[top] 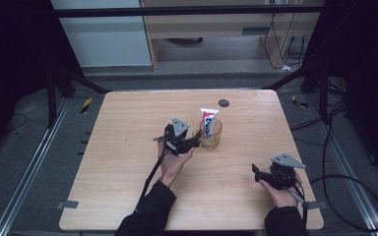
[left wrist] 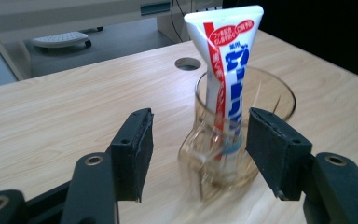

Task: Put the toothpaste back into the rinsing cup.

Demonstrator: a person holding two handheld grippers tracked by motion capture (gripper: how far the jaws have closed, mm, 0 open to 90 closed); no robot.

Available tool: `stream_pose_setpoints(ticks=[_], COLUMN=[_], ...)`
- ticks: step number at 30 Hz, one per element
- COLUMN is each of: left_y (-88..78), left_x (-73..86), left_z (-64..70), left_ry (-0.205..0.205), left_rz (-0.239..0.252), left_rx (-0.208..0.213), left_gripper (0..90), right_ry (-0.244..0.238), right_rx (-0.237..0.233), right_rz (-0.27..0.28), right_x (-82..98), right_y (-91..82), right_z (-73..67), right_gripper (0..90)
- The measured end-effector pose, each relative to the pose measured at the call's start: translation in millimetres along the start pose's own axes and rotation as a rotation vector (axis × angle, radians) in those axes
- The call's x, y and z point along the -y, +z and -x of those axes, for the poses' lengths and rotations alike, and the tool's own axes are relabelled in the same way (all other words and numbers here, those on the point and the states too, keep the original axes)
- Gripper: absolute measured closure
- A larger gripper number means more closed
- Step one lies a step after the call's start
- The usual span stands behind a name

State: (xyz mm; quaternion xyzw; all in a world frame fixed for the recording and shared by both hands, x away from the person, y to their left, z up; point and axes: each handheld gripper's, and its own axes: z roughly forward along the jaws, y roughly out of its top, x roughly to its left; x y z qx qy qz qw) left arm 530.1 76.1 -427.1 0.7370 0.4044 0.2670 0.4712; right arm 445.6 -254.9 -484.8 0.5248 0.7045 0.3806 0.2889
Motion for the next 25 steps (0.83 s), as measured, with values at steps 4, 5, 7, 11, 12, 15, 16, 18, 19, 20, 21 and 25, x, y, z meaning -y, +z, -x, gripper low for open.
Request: stream_pose_setpoints(ticks=[4, 5, 7, 11, 12, 15, 16, 18, 19, 20, 21, 25], left_y=[-25.4, -31.5, -42.7, -62.6, -66.8, -75.9, -84.5, -89.4, -96.8, -101.2, -105.7, -116.3], left_x=[4.7, 6.5, 10.6, 21.3, 23.4, 28.9, 36.4, 41.9, 50.7, 55.7, 60.6, 74.5], left_z=[-11.7, -14.7, -20.3, -32.7, -35.8, -42.3, -49.3, -53.7, -59.8, -63.8, -68.0, -80.7], left_ry=[0.013, 0.022, 0.039, 0.051, 0.054, 0.057, 0.047, 0.047, 0.052, 0.052, 0.044, 0.02], left_rz=[-0.033, -0.042, -0.056, -0.08, -0.089, -0.099, -0.115, -0.131, -0.147, -0.151, -0.154, -0.157], left_rx=[0.03, 0.028, 0.016, 0.008, 0.005, 0.003, 0.01, 0.007, -0.006, -0.012, -0.018, -0.027], left_gripper=[37.8, 37.6, 37.0, 35.7, 35.5, 33.8, 32.8, 32.5, 32.2, 32.0, 31.7, 30.4], right_ry=[-0.006, -0.006, -0.008, -0.01, -0.007, -0.003, -0.009, -0.009, -0.009, -0.01, -0.013, -0.01], right_rx=[0.007, 0.007, 0.007, 0.01, 0.01, 0.009, 0.012, 0.011, 0.006, 0.006, 0.007, 0.007], right_rz=[-0.002, -0.002, 0.0, 0.001, 0.001, -0.003, -0.004, -0.004, -0.008, -0.009, -0.009, -0.016], right_x=[0.2, 0.3, 0.3, 0.7, 0.9, 2.3, 3.0, 3.5, 4.3, 4.5, 4.8, 6.1], right_y=[-0.4, -0.6, -1.0, -3.0, -3.7, -5.0, -5.3, -5.6, -6.6, -6.7, -6.7, -7.1], right_z=[-0.3, -0.3, -0.6, -0.2, -0.2, -0.3, -0.4, -0.8, -1.9, -2.2, -2.4, -3.6], right_gripper=[17.2, 17.2, 17.2, 17.0, 16.9, 16.7, 16.7, 16.7, 16.6, 16.5, 16.4, 16.3])
